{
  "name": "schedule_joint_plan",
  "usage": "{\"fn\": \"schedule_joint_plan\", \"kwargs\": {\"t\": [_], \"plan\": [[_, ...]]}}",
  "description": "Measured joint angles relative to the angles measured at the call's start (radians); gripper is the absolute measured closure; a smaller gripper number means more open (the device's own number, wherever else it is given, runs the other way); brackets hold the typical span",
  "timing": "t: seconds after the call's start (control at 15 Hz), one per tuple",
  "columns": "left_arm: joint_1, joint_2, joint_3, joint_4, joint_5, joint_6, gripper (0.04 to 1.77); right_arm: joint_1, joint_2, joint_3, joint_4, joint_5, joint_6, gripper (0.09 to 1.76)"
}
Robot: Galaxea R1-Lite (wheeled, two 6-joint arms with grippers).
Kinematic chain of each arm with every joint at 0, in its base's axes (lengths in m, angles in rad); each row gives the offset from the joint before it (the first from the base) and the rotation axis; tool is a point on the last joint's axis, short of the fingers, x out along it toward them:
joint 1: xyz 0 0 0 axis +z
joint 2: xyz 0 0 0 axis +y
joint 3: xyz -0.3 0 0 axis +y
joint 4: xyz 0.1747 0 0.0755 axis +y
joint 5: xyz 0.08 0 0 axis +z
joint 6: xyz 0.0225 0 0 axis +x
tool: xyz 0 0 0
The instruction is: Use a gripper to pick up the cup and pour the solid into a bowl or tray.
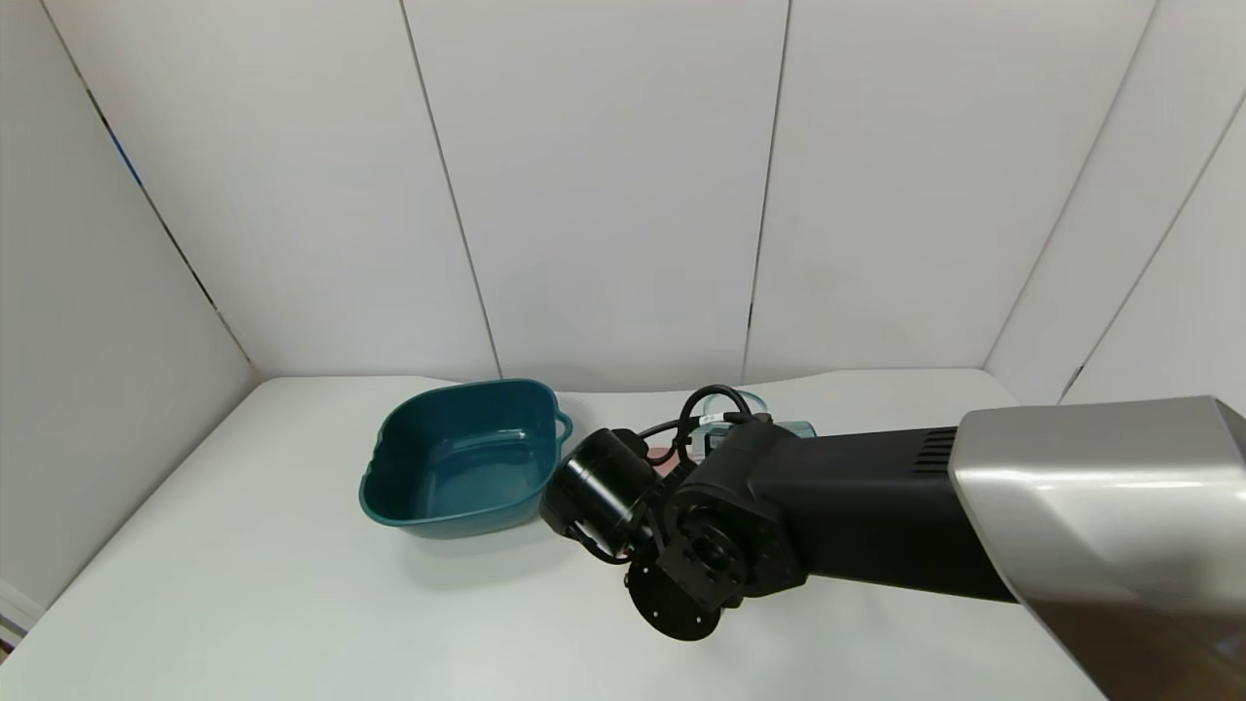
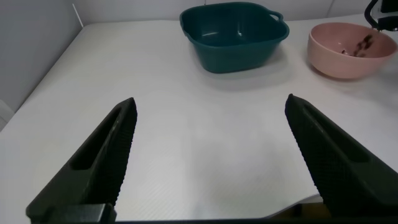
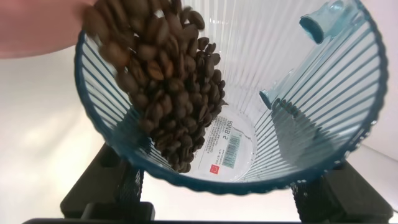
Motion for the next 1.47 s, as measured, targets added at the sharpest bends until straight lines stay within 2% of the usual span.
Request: {"fn": "schedule_joint_plan", "kwargs": {"t": [0.67,1.47], "plan": [[0.000,0.000,0.000,0.000,0.000,0.000,0.09,-0.012,-0.023,-0.006,-0.011,0.079,0.015,0.53],[0.000,0.000,0.000,0.000,0.000,0.000,0.09,-0.077,-0.122,0.040,-0.009,0.390,0.153,0.53]]}}
